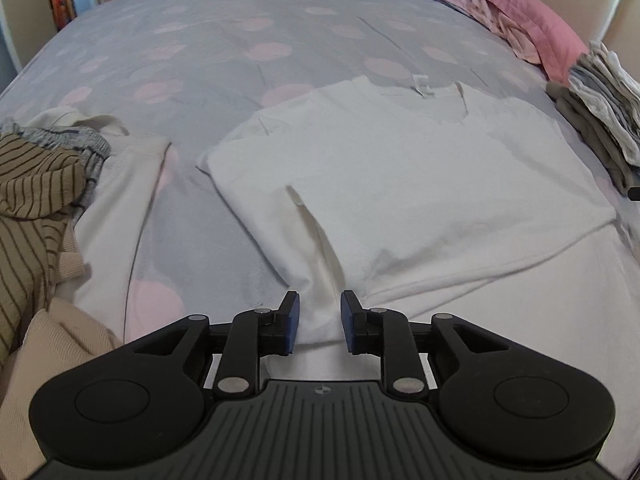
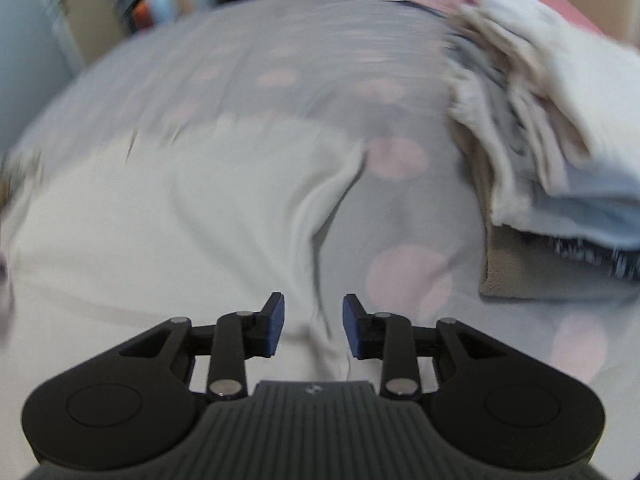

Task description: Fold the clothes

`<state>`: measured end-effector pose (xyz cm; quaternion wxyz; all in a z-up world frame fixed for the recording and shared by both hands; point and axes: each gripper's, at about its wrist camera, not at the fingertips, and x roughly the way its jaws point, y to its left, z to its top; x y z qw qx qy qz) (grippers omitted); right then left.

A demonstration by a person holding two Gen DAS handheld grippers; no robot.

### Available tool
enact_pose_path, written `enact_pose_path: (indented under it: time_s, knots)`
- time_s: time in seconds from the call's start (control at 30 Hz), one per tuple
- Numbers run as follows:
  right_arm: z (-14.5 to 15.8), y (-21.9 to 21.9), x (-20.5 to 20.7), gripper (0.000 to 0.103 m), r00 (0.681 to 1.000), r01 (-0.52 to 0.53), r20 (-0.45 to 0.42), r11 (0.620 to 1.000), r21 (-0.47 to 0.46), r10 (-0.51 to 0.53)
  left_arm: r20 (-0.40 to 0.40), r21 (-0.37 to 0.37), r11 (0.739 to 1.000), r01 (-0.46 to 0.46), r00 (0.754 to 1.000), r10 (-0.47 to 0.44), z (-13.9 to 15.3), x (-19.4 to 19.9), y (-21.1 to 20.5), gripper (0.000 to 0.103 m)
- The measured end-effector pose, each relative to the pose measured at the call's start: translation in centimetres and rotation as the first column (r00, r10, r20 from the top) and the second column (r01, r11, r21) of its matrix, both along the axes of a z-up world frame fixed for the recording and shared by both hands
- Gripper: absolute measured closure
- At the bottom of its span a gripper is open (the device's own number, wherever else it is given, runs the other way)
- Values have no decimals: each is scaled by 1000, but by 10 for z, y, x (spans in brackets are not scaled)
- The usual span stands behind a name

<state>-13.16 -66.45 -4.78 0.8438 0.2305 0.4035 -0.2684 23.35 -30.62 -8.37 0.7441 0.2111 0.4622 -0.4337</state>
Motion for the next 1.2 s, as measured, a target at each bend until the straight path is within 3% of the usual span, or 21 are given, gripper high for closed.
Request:
enact_pose_path:
  time_s: [0.13, 0.4, 0.43, 0.47, 0.5, 0.57, 0.73, 0.87, 0.97, 1.03, 1.1, 1.2]
  knots:
    - [-18, -28, 11, 66, 984, 154, 70, 982, 111, -162, 18, -1, 1000, -31, 999, 31, -2, -2, -1, 83]
    - [-42, -50, 59, 67, 978, 168, 97, 975, 148, -184, 6, 44, 998, -48, 999, 48, -22, -8, -5, 83]
    - [-45, -51, 63, 71, 980, 167, 86, 974, 153, -181, 5, 45, 998, -52, 999, 52, -23, -8, -5, 83]
    - [-49, -52, 68, 94, 981, 164, 73, 974, 158, -177, 3, 45, 997, -56, 998, 56, -23, -7, -6, 83]
    - [-52, -52, 71, 101, 983, 158, 63, 975, 157, -170, 0, 44, 997, -58, 998, 58, -24, -7, -6, 83]
    - [-49, -50, 67, 101, 981, 171, 74, 981, 89, -177, -7, 38, 998, -58, 998, 58, -24, -6, -5, 83]
    - [-59, -62, 57, 102, 973, 210, 65, 966, 151, -221, -25, 20, 997, -71, 997, 71, -25, -3, -2, 83]
    - [-59, -71, 47, 101, 958, 258, 69, 941, 220, -279, -13, 30, 997, -66, 998, 66, -26, -5, -4, 83]
    - [-49, -81, 34, 92, 929, 351, 67, 923, 159, -364, -8, 36, 997, -64, 998, 65, -26, -5, -6, 83]
    - [-48, -89, 27, 90, 911, 368, 113, 905, 212, -397, -7, 40, 997, -68, 998, 68, -27, -5, -7, 83]
    - [-46, -94, 28, 64, 904, 362, 146, 901, 238, -401, -4, 48, 996, -71, 997, 71, -27, -5, -9, 83]
    - [-45, -94, 45, 63, 917, 329, 160, 920, 215, -365, 2, 59, 996, -73, 997, 73, -27, -6, -12, 83]
